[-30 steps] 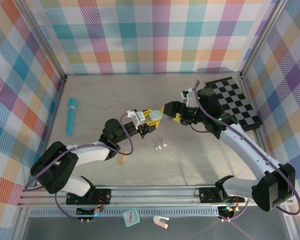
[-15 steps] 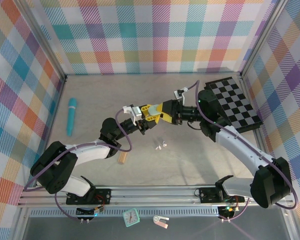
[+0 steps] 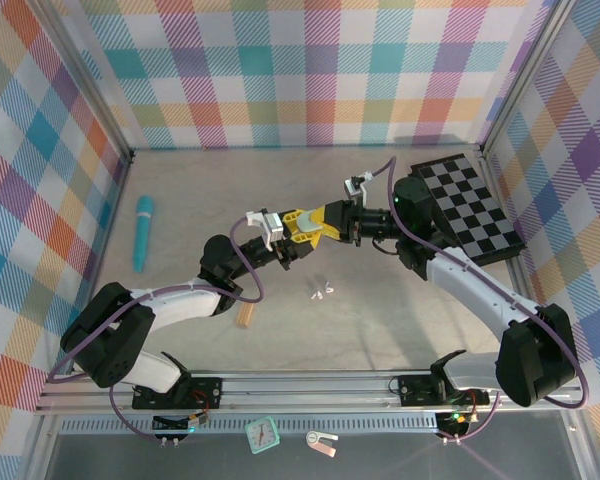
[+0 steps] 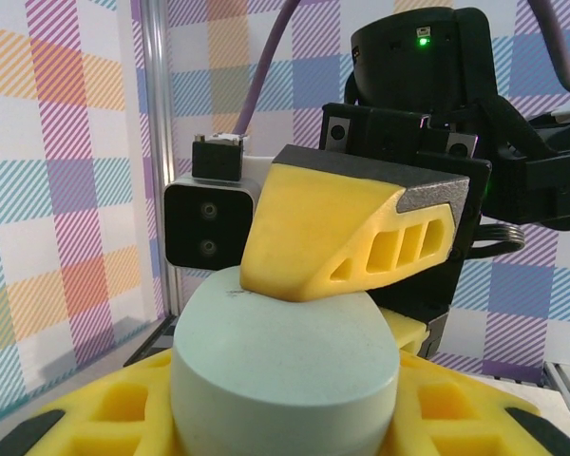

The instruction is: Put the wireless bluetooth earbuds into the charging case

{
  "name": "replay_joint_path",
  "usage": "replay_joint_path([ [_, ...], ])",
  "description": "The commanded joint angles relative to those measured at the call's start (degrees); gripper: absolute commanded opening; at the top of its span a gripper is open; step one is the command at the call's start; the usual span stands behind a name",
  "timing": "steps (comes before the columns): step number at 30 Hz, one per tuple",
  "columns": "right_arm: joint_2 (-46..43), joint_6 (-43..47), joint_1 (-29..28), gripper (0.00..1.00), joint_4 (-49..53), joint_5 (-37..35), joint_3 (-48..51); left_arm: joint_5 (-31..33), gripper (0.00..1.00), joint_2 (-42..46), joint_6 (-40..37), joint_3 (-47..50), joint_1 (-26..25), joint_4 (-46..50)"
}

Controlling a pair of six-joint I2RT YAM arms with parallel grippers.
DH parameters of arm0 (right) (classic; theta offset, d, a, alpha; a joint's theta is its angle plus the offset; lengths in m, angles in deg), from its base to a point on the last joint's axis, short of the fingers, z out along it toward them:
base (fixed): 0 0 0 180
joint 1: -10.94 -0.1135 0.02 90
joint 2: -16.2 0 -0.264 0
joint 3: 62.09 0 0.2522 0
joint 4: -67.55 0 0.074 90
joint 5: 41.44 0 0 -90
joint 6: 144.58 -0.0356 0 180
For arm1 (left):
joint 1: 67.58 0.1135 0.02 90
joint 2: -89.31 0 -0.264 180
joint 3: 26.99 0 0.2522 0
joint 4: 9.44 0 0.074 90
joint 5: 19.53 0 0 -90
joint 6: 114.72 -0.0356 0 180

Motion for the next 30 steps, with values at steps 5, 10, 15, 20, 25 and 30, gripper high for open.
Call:
replay_joint_path([
  [5,-2.7,9.1,0.7,0.16,10.0,-4.7,-2.5,0.1,0.59,1.0,-0.6,0.6,-0.6,-2.3],
  [10,-4.2,15.9,3.7,0.16,19.5,-10.9,-2.2,1.2,0.86,4.1,-7.4,2.0,-0.6,9.1],
  [15,-3.0,22.6,8.6,0.16,26.2,-16.0,-0.5,3.4,1.0,5.9,-16.8,2.8,-0.8,25.8],
  [20,1.1,26.7,14.0,0.15,29.5,-22.1,1.0,6.6,1.0,6.6,-18.7,2.5,-1.5,34.5],
  [25,9.8,30.2,15.7,0.15,30.6,-27.3,-0.6,9.4,1.0,5.8,-20.9,0.0,-2.9,42.4],
  [30,19.8,31.3,16.2,0.15,29.3,-28.8,-3.2,10.5,1.0,4.3,-21.0,-0.8,-3.1,43.5],
])
